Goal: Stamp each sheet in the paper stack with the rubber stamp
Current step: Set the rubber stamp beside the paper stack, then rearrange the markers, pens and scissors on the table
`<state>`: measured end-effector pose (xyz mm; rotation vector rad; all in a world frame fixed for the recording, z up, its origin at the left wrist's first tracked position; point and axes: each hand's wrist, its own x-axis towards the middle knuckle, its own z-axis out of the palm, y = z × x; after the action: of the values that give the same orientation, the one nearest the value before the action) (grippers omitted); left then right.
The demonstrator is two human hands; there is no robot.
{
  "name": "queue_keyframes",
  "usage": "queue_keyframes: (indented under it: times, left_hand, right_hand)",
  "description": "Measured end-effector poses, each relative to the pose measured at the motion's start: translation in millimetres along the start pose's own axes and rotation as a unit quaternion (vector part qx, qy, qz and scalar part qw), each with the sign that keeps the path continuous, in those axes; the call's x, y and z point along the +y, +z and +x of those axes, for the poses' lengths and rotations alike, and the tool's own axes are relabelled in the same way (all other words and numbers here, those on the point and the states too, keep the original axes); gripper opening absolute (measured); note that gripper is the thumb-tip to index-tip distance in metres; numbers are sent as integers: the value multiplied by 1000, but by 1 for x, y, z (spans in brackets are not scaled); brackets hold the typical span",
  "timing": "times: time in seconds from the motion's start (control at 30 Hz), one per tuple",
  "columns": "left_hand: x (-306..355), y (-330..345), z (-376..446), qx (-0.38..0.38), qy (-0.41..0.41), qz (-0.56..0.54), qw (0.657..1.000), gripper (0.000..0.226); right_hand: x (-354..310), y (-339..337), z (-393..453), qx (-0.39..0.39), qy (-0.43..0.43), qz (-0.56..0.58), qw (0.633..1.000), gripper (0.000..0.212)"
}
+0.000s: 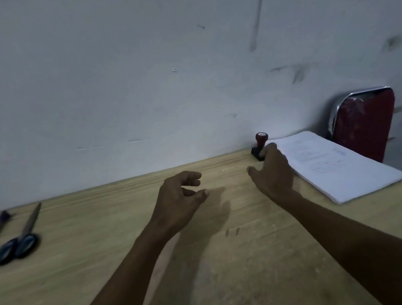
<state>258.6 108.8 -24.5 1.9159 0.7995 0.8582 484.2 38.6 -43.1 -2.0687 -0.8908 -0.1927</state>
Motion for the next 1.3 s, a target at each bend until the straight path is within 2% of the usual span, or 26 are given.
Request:
queue_keyframes:
  times: [0.1, 0.17, 0.33, 0.63, 0.77, 0.87, 1.03, 1.2, 1.3]
  left_hand:
    - [5, -21, -27, 23, -2, -1, 1000, 35]
    - [8, -37, -45, 39, -1, 4, 999, 34]
    - [2, -99, -95, 95, -9, 24, 995, 26]
    - [-29, -218, -151, 199, -48, 75, 976, 20]
    - [-50, -259, -156, 252, -62, 150, 954, 9]
    - [-69, -285, -153, 281, -91, 192, 936, 12]
    - [-98, -314, -126, 267, -126, 243, 924, 13]
    - [-123, -335, -83, 235, -162, 295, 912, 28]
    - [-128, -336, -63, 197, -185, 333, 903, 22]
  right_hand:
    - [-21, -2, -38, -57, -11, 34, 998, 23]
    - [-39, -1, -62, -98, -31, 59, 993, 18]
    - [-94, 7, -121, -184, -93, 95, 974, 22]
    - [-202, 54, -187, -280, -169, 117, 938, 19]
    - [-243, 82, -208, -316, -172, 110, 926, 13]
    - [-271, 109, -221, -340, -162, 90, 922, 16]
    - [-306, 147, -223, -329, -154, 43, 931, 18]
    - [-344, 183, -211, -316, -168, -24, 933, 18]
    - [-360, 203, -205, -325, -167, -59, 929, 22]
